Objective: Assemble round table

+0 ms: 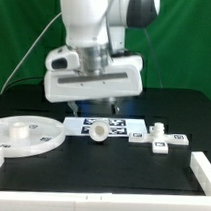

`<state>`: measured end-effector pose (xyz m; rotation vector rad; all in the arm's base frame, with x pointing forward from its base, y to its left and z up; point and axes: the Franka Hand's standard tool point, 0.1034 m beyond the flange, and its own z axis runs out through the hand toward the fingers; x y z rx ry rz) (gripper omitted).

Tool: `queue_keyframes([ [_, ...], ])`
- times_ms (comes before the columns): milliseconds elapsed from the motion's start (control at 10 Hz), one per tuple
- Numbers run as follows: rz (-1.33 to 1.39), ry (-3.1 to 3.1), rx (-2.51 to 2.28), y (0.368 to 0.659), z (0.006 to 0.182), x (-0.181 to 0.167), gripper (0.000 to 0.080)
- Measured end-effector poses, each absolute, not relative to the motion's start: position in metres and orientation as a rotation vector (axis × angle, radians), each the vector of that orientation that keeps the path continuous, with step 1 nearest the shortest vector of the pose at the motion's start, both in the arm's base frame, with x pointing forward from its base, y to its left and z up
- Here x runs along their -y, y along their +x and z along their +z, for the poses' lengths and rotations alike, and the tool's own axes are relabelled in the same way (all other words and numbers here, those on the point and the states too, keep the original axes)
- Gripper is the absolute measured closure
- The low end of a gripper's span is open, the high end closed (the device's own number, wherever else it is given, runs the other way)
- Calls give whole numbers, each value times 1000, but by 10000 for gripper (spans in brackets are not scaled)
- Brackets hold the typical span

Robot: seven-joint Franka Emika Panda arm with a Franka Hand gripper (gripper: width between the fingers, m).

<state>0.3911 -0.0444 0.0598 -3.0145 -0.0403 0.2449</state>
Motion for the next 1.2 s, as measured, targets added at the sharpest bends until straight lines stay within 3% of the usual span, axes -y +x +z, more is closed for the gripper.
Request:
queue_keyframes([
  [400,127,-3024,258,401,76,90,151],
  [900,114,-3030,275,397,72,92,151],
  [1200,90,-3009,530,399,61,162,151],
])
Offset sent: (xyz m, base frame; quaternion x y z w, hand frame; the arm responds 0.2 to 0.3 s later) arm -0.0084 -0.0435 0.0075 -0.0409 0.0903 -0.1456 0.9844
